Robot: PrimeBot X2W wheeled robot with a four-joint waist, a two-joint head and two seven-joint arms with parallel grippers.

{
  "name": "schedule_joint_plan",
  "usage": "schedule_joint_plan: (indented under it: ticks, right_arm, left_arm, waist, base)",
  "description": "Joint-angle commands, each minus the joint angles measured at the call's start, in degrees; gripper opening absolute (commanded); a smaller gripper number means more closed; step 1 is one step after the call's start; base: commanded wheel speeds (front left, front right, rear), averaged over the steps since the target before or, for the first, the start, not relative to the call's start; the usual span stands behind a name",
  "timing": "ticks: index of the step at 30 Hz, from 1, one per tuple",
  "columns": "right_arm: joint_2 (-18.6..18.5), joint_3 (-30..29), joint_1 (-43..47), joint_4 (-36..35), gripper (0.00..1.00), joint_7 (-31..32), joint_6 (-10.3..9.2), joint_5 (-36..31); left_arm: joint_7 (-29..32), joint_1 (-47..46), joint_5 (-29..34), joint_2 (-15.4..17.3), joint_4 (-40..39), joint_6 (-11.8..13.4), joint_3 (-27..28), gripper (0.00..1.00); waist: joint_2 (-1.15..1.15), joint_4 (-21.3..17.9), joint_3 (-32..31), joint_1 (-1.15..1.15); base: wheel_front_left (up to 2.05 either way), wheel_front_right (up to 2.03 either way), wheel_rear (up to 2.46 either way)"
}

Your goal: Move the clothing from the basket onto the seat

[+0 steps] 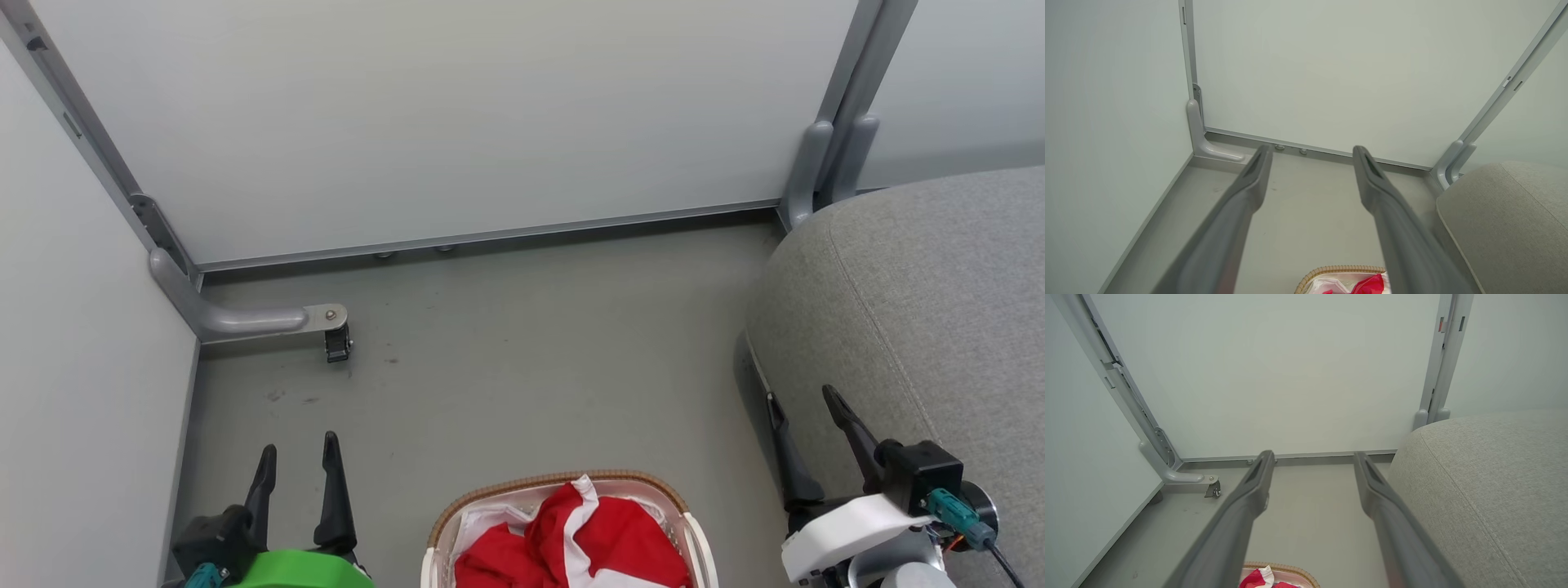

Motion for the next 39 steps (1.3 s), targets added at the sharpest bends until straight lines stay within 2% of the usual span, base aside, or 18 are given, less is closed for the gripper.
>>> schedule_joint_plan:
  ticks: [1, 39]
  right_arm:
    - [-0.36, 0.06, 0.75, 0.17, 1.00, -0.50, 0.01, -1.32]
    - [-0.36, -0.32, -0.16, 0.03, 1.00, -0.73, 0.01, -1.80]
  left_arm:
    - [-0.37, 0.82, 0.96, 0.39, 0.25, 0.41, -0.19, 1.00]
    - [-0.53, -0.07, 1.01, 0.40, 1.56, 0.14, -1.13, 1.00]
  waist:
    - [0.00, 0.03, 0.00, 0.00]
    - [0.00, -0.34, 0.96, 0.00]
  base:
    - [0.00, 0.00, 0.00]
    - [0.00, 0.00, 0.00]
